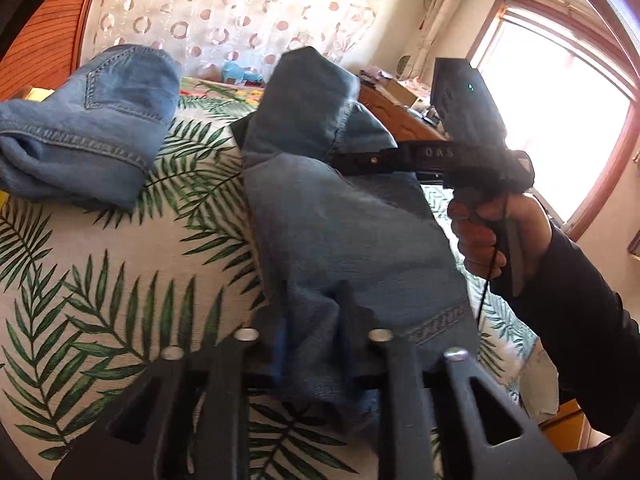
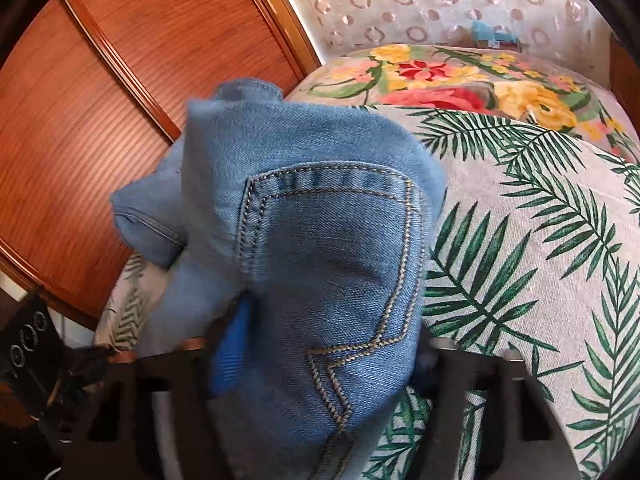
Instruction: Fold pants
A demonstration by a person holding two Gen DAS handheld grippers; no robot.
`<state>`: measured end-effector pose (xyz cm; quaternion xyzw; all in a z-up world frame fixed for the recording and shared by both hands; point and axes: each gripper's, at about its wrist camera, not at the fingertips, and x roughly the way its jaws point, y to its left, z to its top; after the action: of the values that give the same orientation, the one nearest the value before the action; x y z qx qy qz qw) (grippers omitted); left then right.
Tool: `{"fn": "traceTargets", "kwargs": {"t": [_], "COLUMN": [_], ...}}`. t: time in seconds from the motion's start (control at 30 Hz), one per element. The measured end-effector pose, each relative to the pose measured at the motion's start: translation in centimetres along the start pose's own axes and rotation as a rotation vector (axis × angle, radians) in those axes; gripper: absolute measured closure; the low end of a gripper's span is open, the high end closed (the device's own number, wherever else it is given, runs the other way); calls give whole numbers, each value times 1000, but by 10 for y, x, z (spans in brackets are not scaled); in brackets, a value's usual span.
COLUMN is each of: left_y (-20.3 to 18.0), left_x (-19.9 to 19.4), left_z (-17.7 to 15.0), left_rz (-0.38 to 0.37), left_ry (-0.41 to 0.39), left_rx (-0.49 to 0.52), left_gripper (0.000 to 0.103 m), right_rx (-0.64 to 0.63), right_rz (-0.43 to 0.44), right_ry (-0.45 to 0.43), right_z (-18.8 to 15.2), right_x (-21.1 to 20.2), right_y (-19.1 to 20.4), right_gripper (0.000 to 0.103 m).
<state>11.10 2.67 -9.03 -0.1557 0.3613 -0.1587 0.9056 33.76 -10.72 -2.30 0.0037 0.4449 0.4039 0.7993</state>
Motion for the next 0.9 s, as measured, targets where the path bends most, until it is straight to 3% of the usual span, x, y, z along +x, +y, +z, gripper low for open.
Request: {"fn": "traceTargets", "kwargs": {"t": [0.03,0.1,0.33,0.53,0.7,0.8,0.9], "left_y": [-2,-5,-1,29,57,78,107], "left_x": [0,-5,-45,-92,-142,-159,-149], "left_z": [1,5,42,76,98,112,126], "left_rz": [2,-15,-26,49,158,229,276], "left_ry": [-2,-23,-165,-284,-375,-402,-363], "left_rx": [7,4,8,-3,8,10,7], "left_gripper": [87,90,90,90,90,90,90], "right_rx": [11,13,-44,-114,-185,-138,-50], "right_rz": [15,24,39,88,175,279,354], "right_ry": [-6,-42,-178,-235,-275,-279,-260], "right_z": [-1,1,33,83,122,146,165], "right_x": [-3,-14,-50,-55,-47,-26,15], "right_y": [0,4,47,95,146,154,141], "right_gripper": [67,72,76,76,76,76,76]}}
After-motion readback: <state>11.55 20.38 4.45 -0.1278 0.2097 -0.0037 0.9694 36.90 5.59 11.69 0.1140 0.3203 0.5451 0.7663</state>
